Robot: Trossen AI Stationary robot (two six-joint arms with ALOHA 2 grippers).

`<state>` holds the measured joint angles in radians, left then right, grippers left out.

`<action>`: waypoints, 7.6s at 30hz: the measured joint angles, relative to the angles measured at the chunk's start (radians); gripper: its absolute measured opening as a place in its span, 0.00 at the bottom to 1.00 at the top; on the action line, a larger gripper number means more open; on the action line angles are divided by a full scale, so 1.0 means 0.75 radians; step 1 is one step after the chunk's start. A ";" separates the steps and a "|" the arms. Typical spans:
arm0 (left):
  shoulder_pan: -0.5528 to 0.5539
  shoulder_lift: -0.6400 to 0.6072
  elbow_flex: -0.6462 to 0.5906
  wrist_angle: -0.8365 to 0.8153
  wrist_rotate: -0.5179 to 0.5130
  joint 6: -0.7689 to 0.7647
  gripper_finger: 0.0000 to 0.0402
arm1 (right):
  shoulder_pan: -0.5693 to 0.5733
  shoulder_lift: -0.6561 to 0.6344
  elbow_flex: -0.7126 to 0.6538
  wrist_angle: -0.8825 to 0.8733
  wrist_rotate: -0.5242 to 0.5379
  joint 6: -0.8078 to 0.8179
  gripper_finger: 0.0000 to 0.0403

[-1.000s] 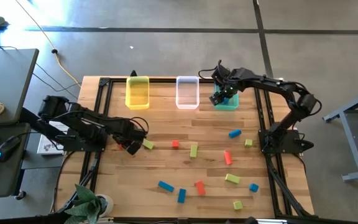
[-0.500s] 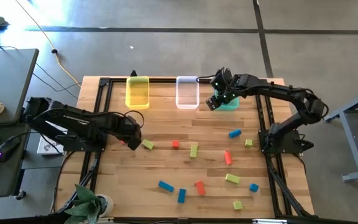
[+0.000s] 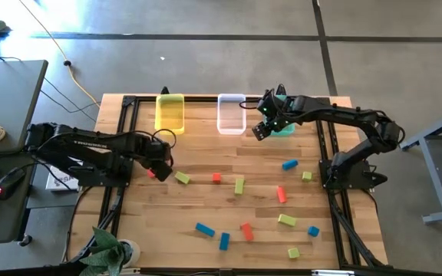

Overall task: Sort & place blocks by color
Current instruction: Put the orange block into the yellow bin, then put the green block into the transparent bin

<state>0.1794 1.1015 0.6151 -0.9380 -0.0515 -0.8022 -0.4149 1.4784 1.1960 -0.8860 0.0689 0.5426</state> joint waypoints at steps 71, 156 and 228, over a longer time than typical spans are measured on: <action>0.129 -0.085 0.000 0.275 -0.033 0.375 0.26 | 0.289 0.001 0.000 0.166 -0.061 0.294 0.53; 0.477 0.158 0.564 0.261 0.026 0.884 0.52 | 0.817 0.198 0.000 0.416 0.068 1.377 0.53; 0.397 0.159 0.563 0.199 0.015 0.476 0.52 | 0.027 0.332 0.000 1.084 0.076 -0.480 0.26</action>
<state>0.4770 1.2209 1.0374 -0.7889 -0.0406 -0.4454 -0.3944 1.7271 1.1957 -0.0727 0.1258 0.1826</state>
